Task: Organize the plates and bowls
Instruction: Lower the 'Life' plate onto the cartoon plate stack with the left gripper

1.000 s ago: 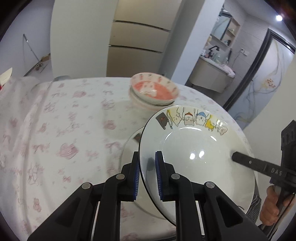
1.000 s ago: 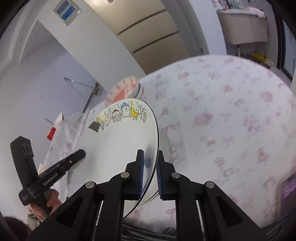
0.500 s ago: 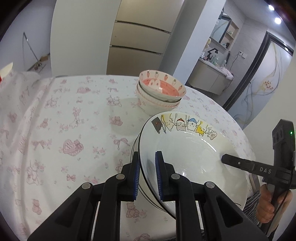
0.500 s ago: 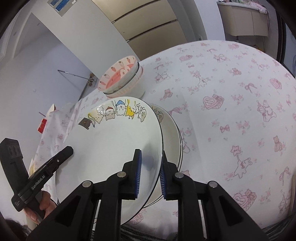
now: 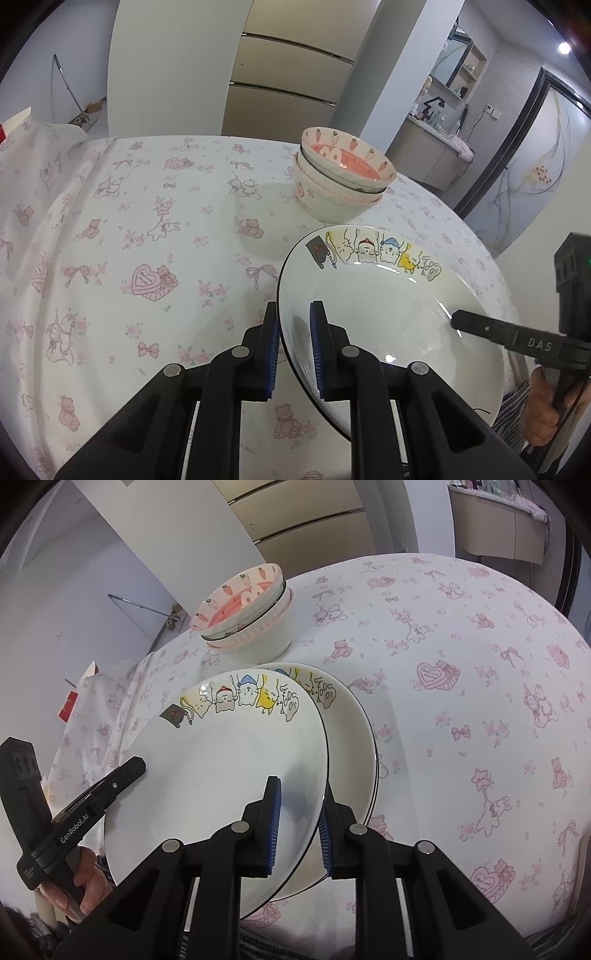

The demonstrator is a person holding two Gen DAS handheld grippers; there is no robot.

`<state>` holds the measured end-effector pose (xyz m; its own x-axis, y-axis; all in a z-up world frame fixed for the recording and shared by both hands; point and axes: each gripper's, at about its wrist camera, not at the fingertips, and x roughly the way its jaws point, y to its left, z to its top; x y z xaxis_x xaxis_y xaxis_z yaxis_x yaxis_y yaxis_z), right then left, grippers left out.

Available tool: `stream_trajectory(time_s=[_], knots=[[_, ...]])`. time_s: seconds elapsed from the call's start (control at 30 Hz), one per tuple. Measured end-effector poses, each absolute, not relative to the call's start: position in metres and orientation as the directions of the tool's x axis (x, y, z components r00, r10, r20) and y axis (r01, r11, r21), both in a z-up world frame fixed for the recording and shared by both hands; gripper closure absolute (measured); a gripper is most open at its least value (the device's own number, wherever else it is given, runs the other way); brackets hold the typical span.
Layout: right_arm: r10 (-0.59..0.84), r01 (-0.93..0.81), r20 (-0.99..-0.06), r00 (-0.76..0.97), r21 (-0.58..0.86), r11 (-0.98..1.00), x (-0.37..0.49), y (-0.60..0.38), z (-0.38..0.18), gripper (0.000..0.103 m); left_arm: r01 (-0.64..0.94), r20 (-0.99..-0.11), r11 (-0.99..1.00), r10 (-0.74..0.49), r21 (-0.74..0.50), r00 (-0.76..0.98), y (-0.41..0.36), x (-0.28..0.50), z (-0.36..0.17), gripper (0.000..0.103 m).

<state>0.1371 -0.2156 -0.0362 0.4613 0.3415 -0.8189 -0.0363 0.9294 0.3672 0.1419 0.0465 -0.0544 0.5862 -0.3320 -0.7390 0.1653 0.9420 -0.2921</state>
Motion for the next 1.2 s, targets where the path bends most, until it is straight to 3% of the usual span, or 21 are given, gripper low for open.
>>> stream_trajectory(time_s=[0.4,0.63,1.0,1.2], knots=[[0.258,-0.068,-0.863,0.434,0.254,0.965,0.138,-0.21,-0.036,0.083,0.178,-0.771,0.956,-0.294,-0.234,0.564,0.035,0.139,-0.066,0.086],[0.227,-0.075,-0.876,0.427,0.216,0.974,0.134,-0.211,-0.038,0.082,0.187,-0.777,0.972,-0.226,-0.141,0.588,0.019,0.137,-0.068,0.086],[0.161,-0.124,-0.869,0.468,0.116,0.986,0.125,-0.202,-0.03,0.082,0.17,-0.755,0.983,-0.164,-0.071,0.635,0.013,0.134,-0.069,0.086],[0.126,-0.116,-0.82,0.558,0.074,0.99,0.115,-0.202,-0.033,0.082,0.179,-0.742,0.983,-0.15,-0.041,0.654,0.009,0.133,-0.07,0.086]])
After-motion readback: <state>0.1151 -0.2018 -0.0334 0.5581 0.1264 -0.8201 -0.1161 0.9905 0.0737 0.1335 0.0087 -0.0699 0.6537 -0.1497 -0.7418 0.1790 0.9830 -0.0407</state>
